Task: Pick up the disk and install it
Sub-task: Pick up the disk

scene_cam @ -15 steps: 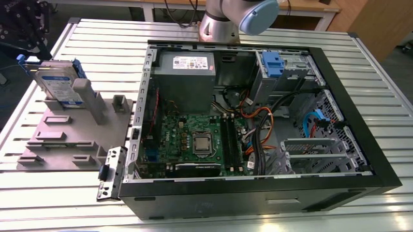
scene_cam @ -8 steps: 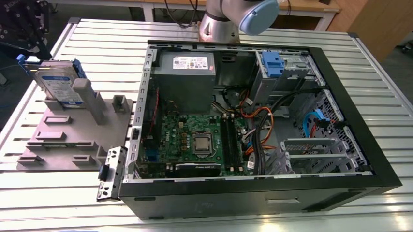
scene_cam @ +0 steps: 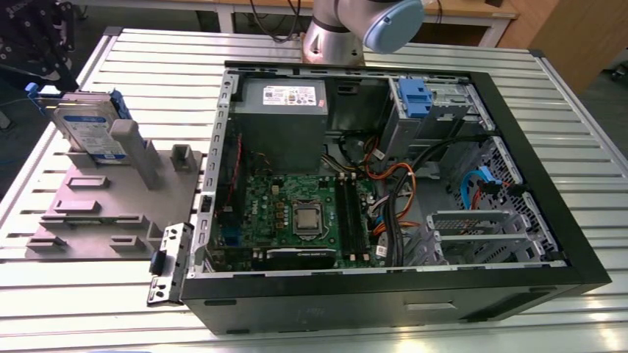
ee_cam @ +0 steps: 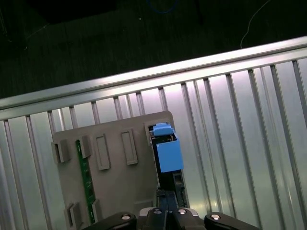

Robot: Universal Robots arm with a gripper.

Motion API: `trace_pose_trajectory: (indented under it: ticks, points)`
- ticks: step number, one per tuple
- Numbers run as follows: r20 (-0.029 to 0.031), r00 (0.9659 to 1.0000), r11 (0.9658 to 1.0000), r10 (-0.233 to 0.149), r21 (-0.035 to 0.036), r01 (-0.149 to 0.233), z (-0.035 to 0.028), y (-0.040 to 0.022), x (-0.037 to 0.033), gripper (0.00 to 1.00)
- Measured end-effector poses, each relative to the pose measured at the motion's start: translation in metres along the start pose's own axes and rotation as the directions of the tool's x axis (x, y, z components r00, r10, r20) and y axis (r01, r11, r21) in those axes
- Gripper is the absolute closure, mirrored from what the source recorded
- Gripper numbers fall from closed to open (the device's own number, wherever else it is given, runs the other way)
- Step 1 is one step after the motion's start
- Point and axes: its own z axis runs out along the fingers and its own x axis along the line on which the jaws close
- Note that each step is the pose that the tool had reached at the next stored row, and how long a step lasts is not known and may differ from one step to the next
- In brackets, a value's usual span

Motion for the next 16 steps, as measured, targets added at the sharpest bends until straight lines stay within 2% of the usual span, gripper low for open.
trace_pose_trajectory:
  ticks: [7,13,16]
  points:
    - [0.0003,0.9997,0.9997,0.022,-0.0005,-0.022,0.0017,0.0,0.0,0.89]
    - [0.0054,0.9993,0.9993,0.037,-0.0016,-0.037,0.002,0.0,0.0,0.89]
    - [0.0142,0.9992,0.9993,0.038,-0.0039,-0.038,0.002,0.0001,0.0,0.89]
